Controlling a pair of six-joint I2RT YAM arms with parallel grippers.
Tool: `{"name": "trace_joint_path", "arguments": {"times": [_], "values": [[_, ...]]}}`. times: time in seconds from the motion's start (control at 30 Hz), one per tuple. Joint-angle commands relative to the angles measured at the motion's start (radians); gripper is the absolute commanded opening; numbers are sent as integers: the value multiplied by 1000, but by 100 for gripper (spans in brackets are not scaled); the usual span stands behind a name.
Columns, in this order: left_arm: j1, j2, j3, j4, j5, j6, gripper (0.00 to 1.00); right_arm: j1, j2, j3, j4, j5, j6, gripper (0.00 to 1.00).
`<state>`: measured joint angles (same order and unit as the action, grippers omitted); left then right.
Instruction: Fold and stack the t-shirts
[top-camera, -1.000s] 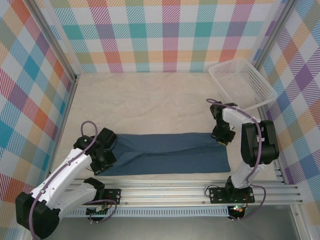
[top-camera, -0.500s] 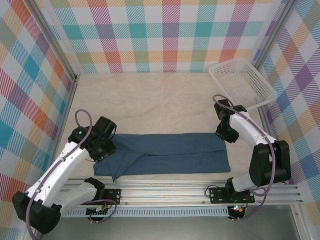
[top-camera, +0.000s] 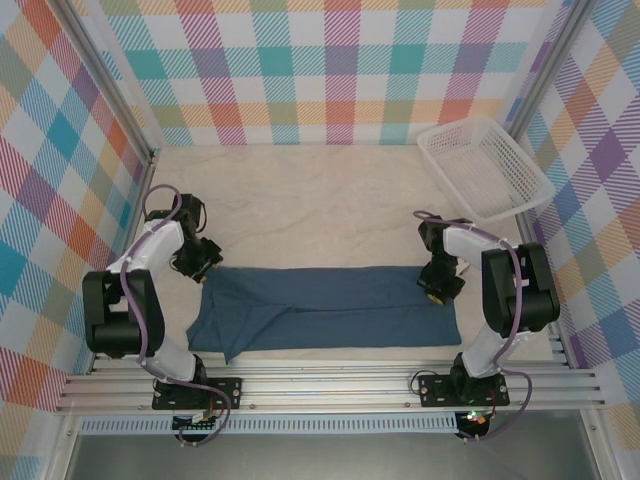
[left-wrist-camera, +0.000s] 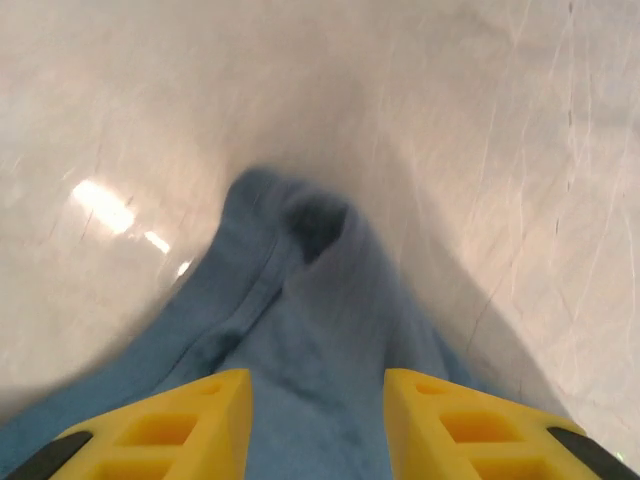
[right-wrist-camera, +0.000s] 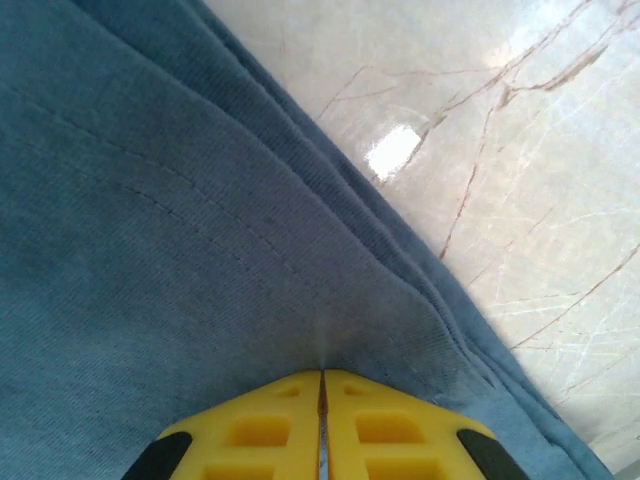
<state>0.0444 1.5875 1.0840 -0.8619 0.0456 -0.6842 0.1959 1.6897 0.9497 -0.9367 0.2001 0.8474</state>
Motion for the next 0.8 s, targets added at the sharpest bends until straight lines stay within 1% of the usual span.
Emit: {"name": "trace_joint_path", "arguments": {"times": [0.0, 0.1, 0.17, 0.3, 0.37, 0.43, 0.6, 0.7, 0.77], "values": [[17, 61, 74, 36, 17, 46, 39, -6, 20, 27, -21, 1, -17, 12], [31, 82, 75, 49, -42, 57, 40, -6, -5, 41, -31, 13, -20, 12], [55, 72, 61, 76, -33, 60, 41, -5, -35, 48, -23, 19, -32, 13], [93, 62, 56, 40, -15, 69, 42, -3, -69, 87, -11, 16, -73, 14], [123, 45, 22, 63, 25, 50, 45, -2, -73, 102, 9, -9, -94, 16], [155, 42, -17, 103, 105, 1, 48, 0, -68, 117, 17, -20, -106, 17], [172, 50, -56, 189, 198, -112, 48, -3, -38, 137, 52, -55, -147, 19], [172, 68, -62, 211, 224, -168, 45, -5, -19, 144, 62, -53, -158, 19], [173, 68, -66, 212, 215, -184, 44, -15, -13, 144, 68, -49, -159, 19]]}}
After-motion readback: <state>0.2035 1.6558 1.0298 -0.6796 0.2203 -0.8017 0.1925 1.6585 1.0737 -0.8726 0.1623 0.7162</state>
